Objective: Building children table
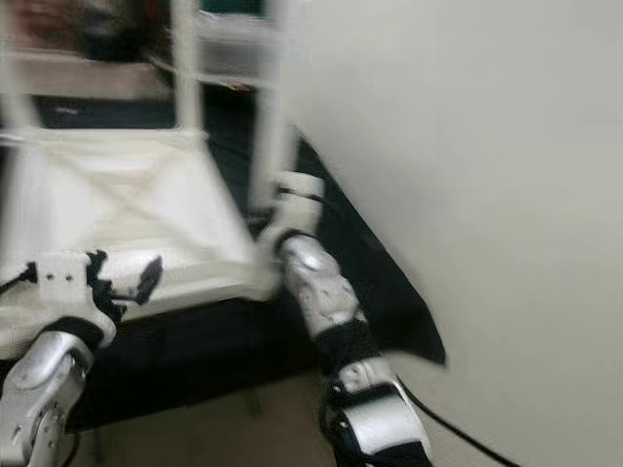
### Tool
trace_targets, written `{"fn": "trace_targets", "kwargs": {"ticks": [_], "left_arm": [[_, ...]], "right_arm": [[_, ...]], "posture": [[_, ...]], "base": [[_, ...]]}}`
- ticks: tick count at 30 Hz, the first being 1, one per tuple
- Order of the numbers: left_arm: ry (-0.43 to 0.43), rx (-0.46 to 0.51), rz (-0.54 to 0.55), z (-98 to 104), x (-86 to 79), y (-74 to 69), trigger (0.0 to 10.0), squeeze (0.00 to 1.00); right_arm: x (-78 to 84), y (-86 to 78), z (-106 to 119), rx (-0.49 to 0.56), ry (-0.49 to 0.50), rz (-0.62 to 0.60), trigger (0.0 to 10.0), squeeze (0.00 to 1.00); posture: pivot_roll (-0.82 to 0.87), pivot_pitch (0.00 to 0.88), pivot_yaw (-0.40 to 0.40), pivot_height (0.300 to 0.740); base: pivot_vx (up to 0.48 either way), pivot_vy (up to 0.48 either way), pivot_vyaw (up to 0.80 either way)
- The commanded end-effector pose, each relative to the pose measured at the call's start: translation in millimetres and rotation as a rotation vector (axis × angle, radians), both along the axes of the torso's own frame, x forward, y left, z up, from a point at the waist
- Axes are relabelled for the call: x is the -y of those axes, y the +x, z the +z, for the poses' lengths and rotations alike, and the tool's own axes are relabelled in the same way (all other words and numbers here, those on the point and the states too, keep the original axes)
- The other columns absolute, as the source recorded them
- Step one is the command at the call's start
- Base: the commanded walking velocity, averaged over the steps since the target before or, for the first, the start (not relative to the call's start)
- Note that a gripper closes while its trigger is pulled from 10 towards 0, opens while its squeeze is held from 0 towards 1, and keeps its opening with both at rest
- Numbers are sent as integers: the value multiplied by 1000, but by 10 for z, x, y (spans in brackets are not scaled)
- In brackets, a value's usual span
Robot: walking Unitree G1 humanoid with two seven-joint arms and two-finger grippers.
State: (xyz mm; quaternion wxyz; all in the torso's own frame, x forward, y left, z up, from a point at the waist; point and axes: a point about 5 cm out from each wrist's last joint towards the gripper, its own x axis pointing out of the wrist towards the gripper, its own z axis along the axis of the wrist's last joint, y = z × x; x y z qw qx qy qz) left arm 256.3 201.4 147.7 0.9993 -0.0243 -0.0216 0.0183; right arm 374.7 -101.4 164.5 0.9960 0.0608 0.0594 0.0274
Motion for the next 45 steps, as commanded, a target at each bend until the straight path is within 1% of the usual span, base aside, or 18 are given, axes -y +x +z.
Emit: {"fn": "trace_targets", "kwargs": {"ticks": [1, 3, 4, 9, 11, 17, 18, 20, 21, 23, 26, 28, 31, 37, 38, 42, 43, 45], "left_arm": [[-9, 12, -35, 28, 78, 17, 10000, 0], [-9, 12, -36, 31, 78, 15, 10000, 0], [-9, 12, -36, 32, 77, 18, 10000, 0], [-10, 13, -36, 33, 77, 20, 10000, 0], [-11, 14, -35, 34, 79, 22, 10000, 0], [-16, 20, -35, 37, 79, 22, 10000, 0], [-17, 22, -36, 41, 83, 22, 10000, 0], [-18, 23, -36, 44, 85, 22, 10000, 0], [-18, 23, -36, 46, 86, 22, 10000, 0], [-18, 23, -36, 48, 84, 16, 10000, 0], [-18, 22, -36, 47, 75, 6, 10000, 0], [-16, 21, -37, 48, 72, 7, 10000, 0], [-15, 21, -38, 49, 76, 10, 10000, 0], [-12, 21, -35, 52, 71, 11, 10000, 0], [-13, 21, -36, 52, 68, 13, 10000, 0], [-14, 20, -38, 52, 69, 22, 10000, 0], [-14, 21, -38, 52, 69, 25, 10000, 0], [-14, 22, -38, 53, 68, 26, 10000, 0]], "right_arm": [[137, -95, -320, -160, -54, -84, 10000, 0], [-189, -185, -93, -3, 4, 181, 10000, 0], [-308, -239, 21, 67, 107, 311, 10000, 1000], [-427, -263, 112, 91, 211, 470, 10000, 1000], [-593, -399, 335, 182, 273, 789, 10000, 0], [-651, -860, 475, 255, 283, 1332, 10000, 0], [-651, -863, 411, 246, 280, 1346, 5725, 0], [-654, -856, 357, 233, 278, 1351, 4588, 0], [-665, -817, 287, 205, 281, 1323, 1765, 0], [-675, -768, 206, 167, 288, 1287, 0, 0], [-684, -547, 52, 106, 160, 1042, 0, 0], [-483, -182, -194, -73, -9, 513, 0, 0], [-120, -64, -356, -190, -94, 137, 0, 0], [92, -120, -370, -166, -106, -47, 0, 0], [-121, -137, -326, -159, -44, 94, 10000, 0], [-462, -183, -101, -17, 107, 365, 10000, 0], [-516, -199, 19, 50, 163, 448, 10000, 1000], [-583, -218, 178, 116, 206, 556, 10000, 1000]], "posture": [[181, 0, -175, 740], [182, 0, -175, 740], [185, 0, -177, 740], [183, 0, -178, 740], [186, 0, -181, 740], [185, 0, -183, 740], [191, 0, -193, 740], [191, 0, -193, 740], [197, 0, -195, 740], [198, 0, -193, 740], [194, 0, -189, 740], [188, 0, -185, 740], [191, 0, -185, 740], [187, 0, -179, 740], [183, 0, -177, 740], [185, 0, -180, 740], [185, 0, -181, 740], [184, 0, -182, 740]], "base": [[0, 0, 0], [0, 0, 0], [0, 0, 0], [0, 0, 0], [0, 0, 0], [0, 0, 0], [0, 0, 0], [0, 0, 0], [0, 0, 0], [0, 0, 0], [0, 0, 0], [0, 0, 0], [0, 0, 0], [0, 0, 0], [0, 0, 0], [0, 0, 0], [0, 0, 0], [0, 0, 0]]}}
